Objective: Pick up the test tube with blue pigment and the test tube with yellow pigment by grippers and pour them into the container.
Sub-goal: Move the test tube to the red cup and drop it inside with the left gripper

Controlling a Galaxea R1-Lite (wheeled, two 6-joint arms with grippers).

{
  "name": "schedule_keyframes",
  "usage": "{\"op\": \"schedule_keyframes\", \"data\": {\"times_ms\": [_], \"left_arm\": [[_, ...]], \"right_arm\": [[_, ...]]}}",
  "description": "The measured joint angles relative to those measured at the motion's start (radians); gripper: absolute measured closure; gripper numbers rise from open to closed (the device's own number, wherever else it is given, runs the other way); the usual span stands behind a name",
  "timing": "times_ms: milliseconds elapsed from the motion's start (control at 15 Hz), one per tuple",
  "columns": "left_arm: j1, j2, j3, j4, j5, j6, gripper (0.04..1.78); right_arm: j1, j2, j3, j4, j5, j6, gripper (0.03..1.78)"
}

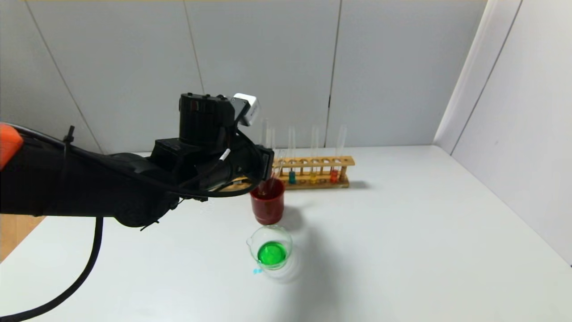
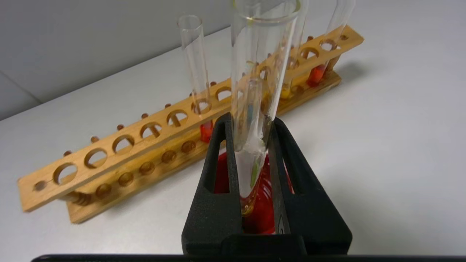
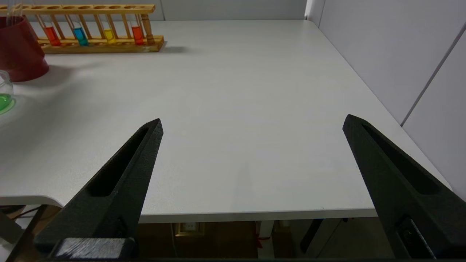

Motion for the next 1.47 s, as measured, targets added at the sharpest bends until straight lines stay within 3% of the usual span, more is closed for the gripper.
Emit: {"op": "schedule_keyframes", "data": {"times_ms": [600, 800, 1000, 1267, 1467], "left_arm": [[0.023, 0.067, 0.027, -0.017, -0.025, 0.0, 1.55], [0.025, 0.079, 0.033, -0.019, -0.026, 0.001, 1.45], [0.025, 0.086, 0.036, -0.018, -0.025, 0.0, 1.13], [0.025, 0.088, 0.041, -0.018, -0.024, -0.001, 0.44], [0.025, 0.074, 0.038, -0.018, -0.022, 0.009, 0.15]], "right_arm": [[0.0, 0.0, 0.0, 0.0, 0.0, 0.0, 0.08], [0.0, 0.0, 0.0, 0.0, 0.0, 0.0, 0.08], [0.0, 0.0, 0.0, 0.0, 0.0, 0.0, 0.08], [0.0, 0.0, 0.0, 0.0, 0.0, 0.0, 0.08], [0.0, 0.0, 0.0, 0.0, 0.0, 0.0, 0.08]]}}
